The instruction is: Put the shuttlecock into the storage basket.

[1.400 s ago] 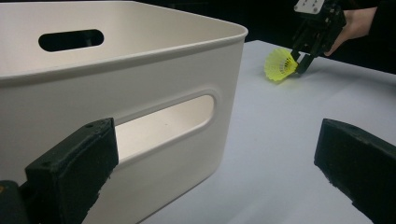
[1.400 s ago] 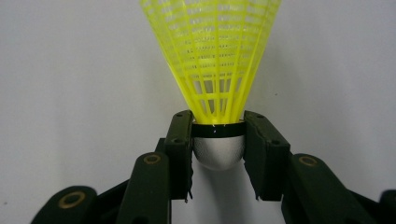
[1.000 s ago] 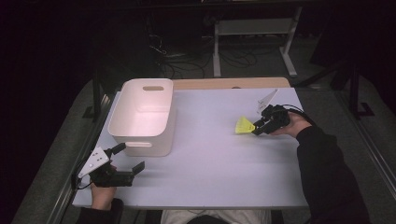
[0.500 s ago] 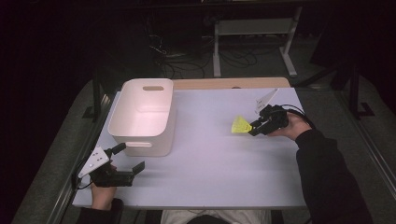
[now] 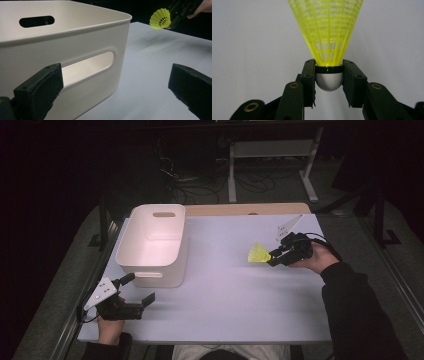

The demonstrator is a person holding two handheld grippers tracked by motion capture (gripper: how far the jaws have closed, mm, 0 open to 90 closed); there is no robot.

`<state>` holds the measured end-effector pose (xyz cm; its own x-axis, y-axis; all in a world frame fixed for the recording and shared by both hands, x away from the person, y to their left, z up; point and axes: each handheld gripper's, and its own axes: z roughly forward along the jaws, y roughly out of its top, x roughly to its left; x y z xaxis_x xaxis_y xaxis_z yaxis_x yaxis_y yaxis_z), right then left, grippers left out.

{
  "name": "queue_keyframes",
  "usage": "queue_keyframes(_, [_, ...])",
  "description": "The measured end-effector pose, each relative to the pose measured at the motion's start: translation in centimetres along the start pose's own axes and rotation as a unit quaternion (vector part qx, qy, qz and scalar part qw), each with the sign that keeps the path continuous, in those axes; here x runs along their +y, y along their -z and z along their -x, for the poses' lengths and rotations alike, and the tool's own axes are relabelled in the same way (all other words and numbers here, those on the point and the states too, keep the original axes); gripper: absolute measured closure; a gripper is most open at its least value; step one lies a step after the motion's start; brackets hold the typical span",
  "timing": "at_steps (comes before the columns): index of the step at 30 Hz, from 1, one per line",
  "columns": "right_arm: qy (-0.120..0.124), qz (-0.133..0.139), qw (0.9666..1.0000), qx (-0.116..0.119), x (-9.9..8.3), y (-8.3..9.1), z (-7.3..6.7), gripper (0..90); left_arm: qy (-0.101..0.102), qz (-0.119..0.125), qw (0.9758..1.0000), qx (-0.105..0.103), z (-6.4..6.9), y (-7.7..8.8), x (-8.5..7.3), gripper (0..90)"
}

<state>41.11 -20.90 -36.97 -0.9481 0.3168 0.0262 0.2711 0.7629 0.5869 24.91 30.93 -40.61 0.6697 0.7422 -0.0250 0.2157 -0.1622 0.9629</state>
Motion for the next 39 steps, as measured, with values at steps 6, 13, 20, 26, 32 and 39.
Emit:
queue_keyframes(6, [-0.004, 0.008, 1.0, 0.003, 0.4, 0.4, -0.4, 63.4, 0.0, 0.001, 1.0, 0.0, 0.0, 0.0, 0.0, 0.0])
queue_keyframes(13, [-0.011, 0.013, 0.9998, 0.009, 1.5, 0.6, -1.0, 63.4, 0.0, 0.001, 1.0, 0.0, 0.0, 0.0, 0.0, 0.0])
queue_keyframes(20, [-0.001, 0.019, 0.9997, 0.013, 3.2, 1.1, -1.8, 63.4, 0.0, 0.001, 1.0, -0.001, 0.0, 0.0, 0.0, 0.0])
queue_keyframes(26, [0.009, 0.019, 0.9996, 0.018, 4.5, 1.0, -2.3, 63.4, 0.0, 0.001, 1.0, -0.001, 0.0, 0.0, 0.0, 0.0])
queue_keyframes(32, [0.017, 0.02, 0.9994, 0.022, 5.4, 0.9, -2.7, 63.4, 0.0, 0.001, 1.0, -0.002, 0.0, 0.0, 0.0, 0.0])
queue_keyframes(39, [0.022, 0.025, 0.9991, 0.025, 6.3, 0.9, -2.9, 63.4, 0.001, 0.002, 1.0, -0.002, 0.0, 0.0, 0.0, 0.0])
